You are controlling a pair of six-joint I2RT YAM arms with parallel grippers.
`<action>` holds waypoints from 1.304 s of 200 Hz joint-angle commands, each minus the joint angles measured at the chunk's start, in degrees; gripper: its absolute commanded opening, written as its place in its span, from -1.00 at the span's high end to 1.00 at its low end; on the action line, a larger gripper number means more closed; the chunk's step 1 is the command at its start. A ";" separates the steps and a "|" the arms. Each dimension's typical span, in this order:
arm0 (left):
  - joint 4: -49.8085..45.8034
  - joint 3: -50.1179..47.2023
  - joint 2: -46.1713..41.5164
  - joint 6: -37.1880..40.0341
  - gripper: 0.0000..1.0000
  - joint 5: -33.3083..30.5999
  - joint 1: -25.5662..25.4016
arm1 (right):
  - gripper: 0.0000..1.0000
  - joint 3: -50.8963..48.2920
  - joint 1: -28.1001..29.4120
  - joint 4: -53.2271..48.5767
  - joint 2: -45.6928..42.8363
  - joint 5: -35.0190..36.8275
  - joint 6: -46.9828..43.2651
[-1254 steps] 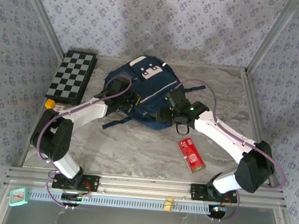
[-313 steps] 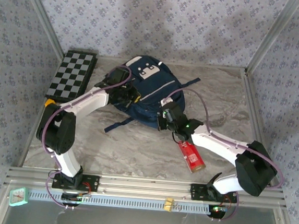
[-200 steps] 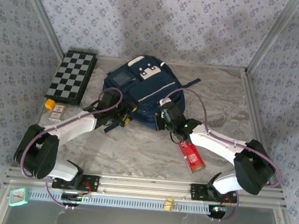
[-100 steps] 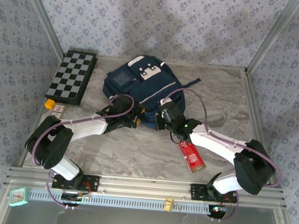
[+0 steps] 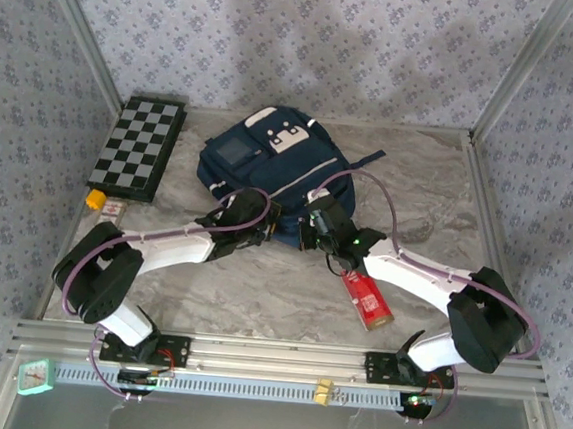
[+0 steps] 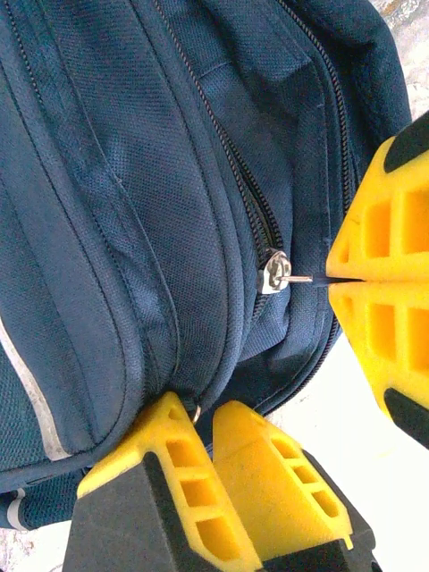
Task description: Pack the student bag
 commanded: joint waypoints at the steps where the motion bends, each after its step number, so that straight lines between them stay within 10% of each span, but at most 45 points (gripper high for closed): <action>1: 3.70 3.35 1.04 -3.24 0.25 -4.33 -1.44 | 1.00 -0.58 0.52 1.59 0.66 -0.64 0.63; 69: 0.96 7.30 3.48 -1.94 1.00 -8.83 -2.04 | 1.00 0.00 0.00 0.73 0.80 0.78 0.92; 135: -19.83 5.14 -7.37 10.36 1.00 -0.10 5.68 | 1.00 1.08 -1.83 -9.94 -2.12 1.90 -5.68; 242: -21.17 5.76 -8.38 17.26 1.00 9.58 11.46 | 1.00 8.55 -2.12 -4.53 11.68 -12.37 -12.59; 261: -21.17 5.83 -7.83 17.08 1.00 9.67 11.52 | 0.76 8.65 -2.20 -3.51 12.60 -12.51 -12.94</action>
